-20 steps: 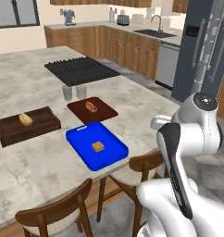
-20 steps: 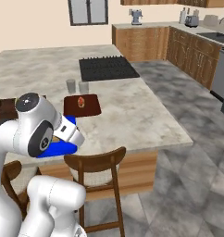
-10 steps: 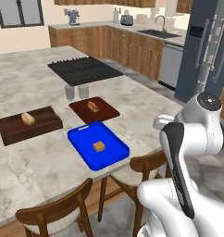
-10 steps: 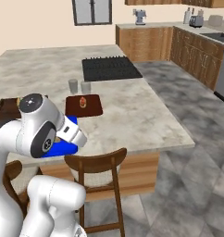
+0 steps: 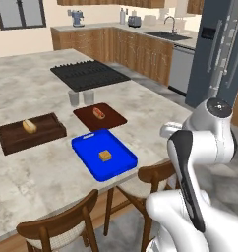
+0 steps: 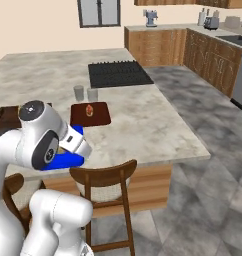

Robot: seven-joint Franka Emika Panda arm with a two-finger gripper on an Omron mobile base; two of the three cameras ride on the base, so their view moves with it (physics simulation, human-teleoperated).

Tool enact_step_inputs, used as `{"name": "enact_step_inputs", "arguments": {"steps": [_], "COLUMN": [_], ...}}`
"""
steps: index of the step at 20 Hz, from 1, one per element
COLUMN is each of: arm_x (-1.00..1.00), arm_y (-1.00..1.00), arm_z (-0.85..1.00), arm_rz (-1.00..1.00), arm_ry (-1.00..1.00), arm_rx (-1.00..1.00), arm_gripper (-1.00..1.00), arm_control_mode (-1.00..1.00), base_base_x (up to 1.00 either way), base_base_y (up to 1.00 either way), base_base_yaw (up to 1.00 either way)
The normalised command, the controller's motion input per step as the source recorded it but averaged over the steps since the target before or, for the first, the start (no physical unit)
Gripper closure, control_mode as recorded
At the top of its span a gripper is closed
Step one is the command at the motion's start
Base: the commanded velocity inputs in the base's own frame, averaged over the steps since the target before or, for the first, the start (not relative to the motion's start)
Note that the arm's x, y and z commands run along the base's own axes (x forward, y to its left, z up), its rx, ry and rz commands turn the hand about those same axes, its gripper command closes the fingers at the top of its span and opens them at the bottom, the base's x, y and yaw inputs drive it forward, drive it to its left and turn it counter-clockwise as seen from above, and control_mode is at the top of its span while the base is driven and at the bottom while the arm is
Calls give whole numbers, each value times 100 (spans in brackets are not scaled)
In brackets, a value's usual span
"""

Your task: Take the cakes from the fridge and place them on the empty tray on the dining counter.

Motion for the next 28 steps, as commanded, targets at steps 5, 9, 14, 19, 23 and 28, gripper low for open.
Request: {"name": "enact_step_inputs", "arguments": {"steps": [5, 9, 14, 19, 23, 28], "arm_x": [24, 29, 62, 87, 66, 40], "arm_y": [64, 100, 88, 46, 16, 0], "arm_z": [-10, -13, -13, -4, -3, -28], "arm_rz": [12, 16, 13, 8, 0, 0], "arm_ry": [0, 0, 7, 4, 0, 0], "arm_rx": [0, 0, 0, 0, 0, 0], "arm_gripper": [100, 100, 100, 100, 100, 100], "arm_control_mode": [-100, -100, -100, -100, -100, -100], "base_base_x": [0, 0, 0, 0, 0, 0], "base_base_y": [0, 0, 0, 0, 0, 0], "base_base_yaw": [0, 0, 0, 0, 0, 0]}}
